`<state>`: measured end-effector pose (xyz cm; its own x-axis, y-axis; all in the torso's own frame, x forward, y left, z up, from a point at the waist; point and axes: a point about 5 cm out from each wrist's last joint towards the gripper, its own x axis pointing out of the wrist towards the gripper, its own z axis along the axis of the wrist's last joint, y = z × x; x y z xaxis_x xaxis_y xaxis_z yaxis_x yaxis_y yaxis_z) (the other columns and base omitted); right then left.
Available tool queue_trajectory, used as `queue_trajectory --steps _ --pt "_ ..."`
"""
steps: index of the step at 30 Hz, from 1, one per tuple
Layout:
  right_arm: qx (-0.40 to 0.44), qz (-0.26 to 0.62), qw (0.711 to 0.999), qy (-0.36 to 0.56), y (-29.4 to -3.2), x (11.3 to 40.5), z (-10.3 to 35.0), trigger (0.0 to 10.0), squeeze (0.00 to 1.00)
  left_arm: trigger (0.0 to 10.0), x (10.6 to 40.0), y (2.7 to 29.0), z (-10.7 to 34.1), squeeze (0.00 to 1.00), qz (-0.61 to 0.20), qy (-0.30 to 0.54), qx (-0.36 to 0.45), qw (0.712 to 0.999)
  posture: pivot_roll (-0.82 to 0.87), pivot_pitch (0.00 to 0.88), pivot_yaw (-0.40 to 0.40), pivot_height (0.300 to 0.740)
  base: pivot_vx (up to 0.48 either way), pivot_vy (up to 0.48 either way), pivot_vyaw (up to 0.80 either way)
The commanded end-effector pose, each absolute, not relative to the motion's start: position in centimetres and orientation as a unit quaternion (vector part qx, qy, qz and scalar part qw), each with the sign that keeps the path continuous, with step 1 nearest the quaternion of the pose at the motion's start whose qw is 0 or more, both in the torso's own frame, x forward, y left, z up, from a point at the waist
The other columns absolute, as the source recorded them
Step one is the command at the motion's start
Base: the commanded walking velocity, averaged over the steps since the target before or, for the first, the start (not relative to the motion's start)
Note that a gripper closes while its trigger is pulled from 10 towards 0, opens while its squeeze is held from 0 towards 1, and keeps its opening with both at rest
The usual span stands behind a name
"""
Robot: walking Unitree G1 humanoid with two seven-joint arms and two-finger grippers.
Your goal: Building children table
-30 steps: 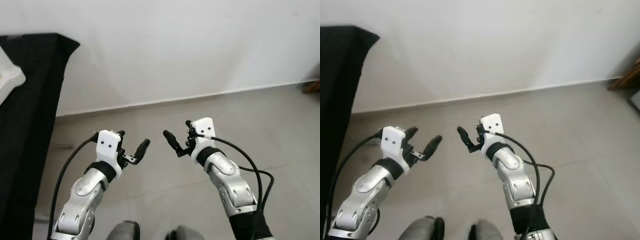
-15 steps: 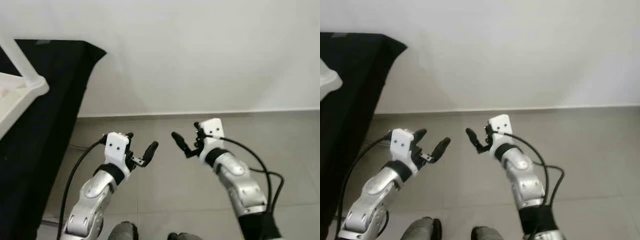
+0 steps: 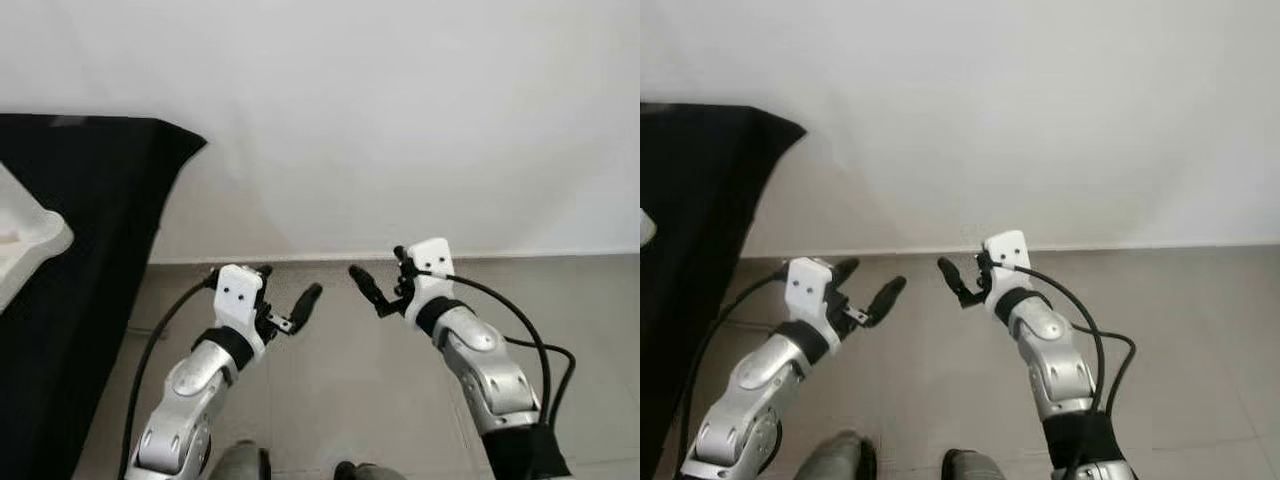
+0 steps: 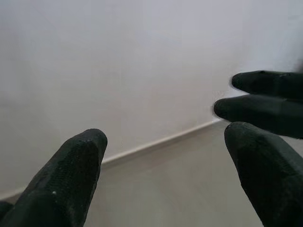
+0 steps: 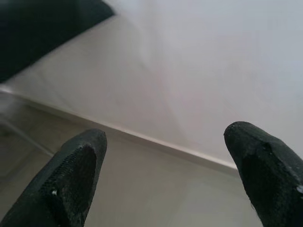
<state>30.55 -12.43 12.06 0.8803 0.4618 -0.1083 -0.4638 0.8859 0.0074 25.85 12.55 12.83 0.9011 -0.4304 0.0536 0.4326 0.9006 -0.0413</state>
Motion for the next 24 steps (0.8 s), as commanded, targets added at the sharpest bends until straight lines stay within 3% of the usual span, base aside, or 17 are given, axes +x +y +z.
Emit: queue_trajectory --steps 1,7,20,24 --pt "-0.004 0.236 0.970 0.061 -13.1 30.2 11.7 10.0 0.00 10.0 25.7 12.3 12.7 0.00 -0.228 -0.018 -0.024 0.973 0.02 0.201 -0.066 0.740 0.398 0.000 0.00" --pt "-0.004 0.248 0.967 0.054 -13.1 30.2 11.8 10.0 0.00 10.0 25.6 12.3 12.7 0.00 -0.227 -0.020 -0.022 0.973 0.03 0.202 -0.069 0.740 0.382 0.000 0.00" --pt "-0.020 0.310 0.950 0.031 -12.5 29.7 12.3 10.0 0.00 10.0 25.6 12.3 12.8 0.00 -0.223 -0.019 -0.019 0.974 0.04 0.211 -0.073 0.740 0.000 0.000 0.80" --pt "-0.039 0.372 0.927 0.007 -12.1 29.1 13.0 10.0 0.00 10.0 25.5 12.4 12.9 0.00 -0.222 -0.020 -0.011 0.975 0.04 0.212 -0.069 0.740 0.000 0.000 0.80"
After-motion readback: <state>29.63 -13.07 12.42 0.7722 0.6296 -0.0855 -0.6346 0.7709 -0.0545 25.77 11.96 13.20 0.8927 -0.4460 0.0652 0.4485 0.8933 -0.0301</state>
